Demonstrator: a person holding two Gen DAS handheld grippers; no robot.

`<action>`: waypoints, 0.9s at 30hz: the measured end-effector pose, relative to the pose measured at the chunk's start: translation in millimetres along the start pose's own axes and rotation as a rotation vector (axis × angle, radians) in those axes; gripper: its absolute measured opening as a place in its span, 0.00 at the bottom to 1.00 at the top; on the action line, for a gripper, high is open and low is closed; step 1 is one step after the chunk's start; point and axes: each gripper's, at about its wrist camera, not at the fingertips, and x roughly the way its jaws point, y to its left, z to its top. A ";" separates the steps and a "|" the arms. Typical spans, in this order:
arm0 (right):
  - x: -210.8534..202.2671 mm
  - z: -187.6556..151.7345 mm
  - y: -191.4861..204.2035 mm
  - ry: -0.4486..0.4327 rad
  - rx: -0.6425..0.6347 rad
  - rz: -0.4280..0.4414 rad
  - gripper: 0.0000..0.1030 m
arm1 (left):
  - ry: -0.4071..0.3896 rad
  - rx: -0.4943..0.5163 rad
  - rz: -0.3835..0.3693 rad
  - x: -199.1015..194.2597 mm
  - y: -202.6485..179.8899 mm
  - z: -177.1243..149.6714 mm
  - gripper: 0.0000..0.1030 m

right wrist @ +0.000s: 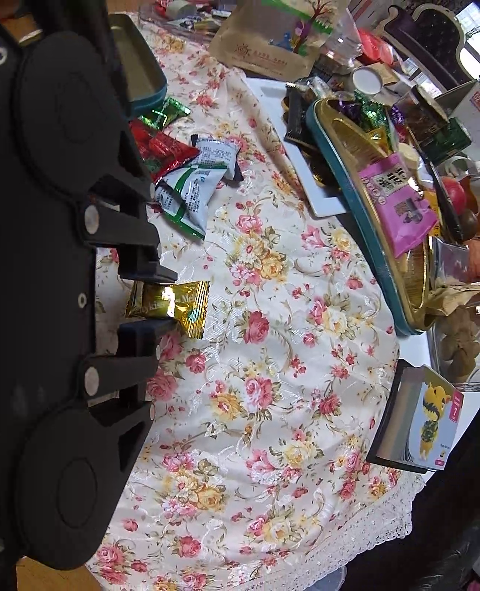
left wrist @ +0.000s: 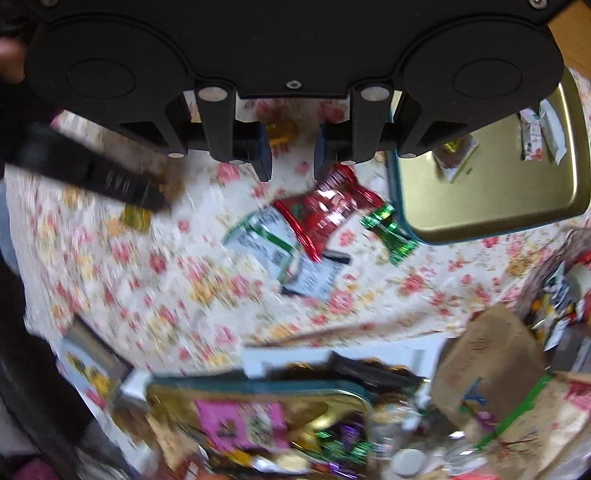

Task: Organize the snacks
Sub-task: 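Grasp the gold candy packet with the right gripper while the left gripper grasps a round gold candy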

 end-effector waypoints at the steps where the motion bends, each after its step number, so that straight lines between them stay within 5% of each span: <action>1: -2.5 0.2 -2.2 -0.002 -0.001 0.001 0.21 | 0.012 0.031 0.003 4.4 -5.2 -4.0 0.34; 11: -22.8 2.4 -28.9 -0.035 0.053 0.005 0.20 | 0.122 0.065 -0.026 46.7 -26.4 -25.3 0.34; 27: -38.9 1.4 -29.2 -0.059 0.054 0.053 0.20 | 0.079 -0.141 -0.024 53.7 -8.6 -21.0 0.41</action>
